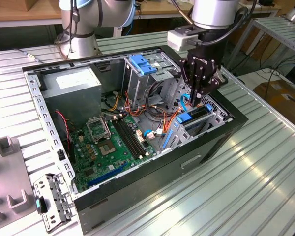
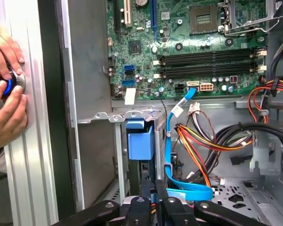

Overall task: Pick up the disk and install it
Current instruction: 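Insert the second disk wire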

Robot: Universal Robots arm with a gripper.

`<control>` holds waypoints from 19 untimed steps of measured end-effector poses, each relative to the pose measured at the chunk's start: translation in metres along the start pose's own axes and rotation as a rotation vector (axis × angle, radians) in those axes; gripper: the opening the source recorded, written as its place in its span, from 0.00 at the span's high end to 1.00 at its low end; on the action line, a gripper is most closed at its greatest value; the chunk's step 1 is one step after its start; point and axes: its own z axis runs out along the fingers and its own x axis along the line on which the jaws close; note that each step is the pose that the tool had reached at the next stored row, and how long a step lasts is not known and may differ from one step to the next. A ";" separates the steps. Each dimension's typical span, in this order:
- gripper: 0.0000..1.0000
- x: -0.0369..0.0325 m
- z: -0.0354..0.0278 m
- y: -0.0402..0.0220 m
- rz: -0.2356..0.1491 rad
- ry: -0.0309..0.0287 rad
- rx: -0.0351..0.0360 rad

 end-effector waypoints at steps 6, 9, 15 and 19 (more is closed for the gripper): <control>0.84 0.0278 0.0094 0.0025 0.011 -0.1054 0.0319; 0.84 0.0325 0.0180 0.0020 0.023 -0.1535 0.0345; 0.84 0.0324 0.0229 0.0024 0.024 -0.1720 0.0332; 0.84 0.0323 0.0246 0.0026 0.025 -0.1768 0.0328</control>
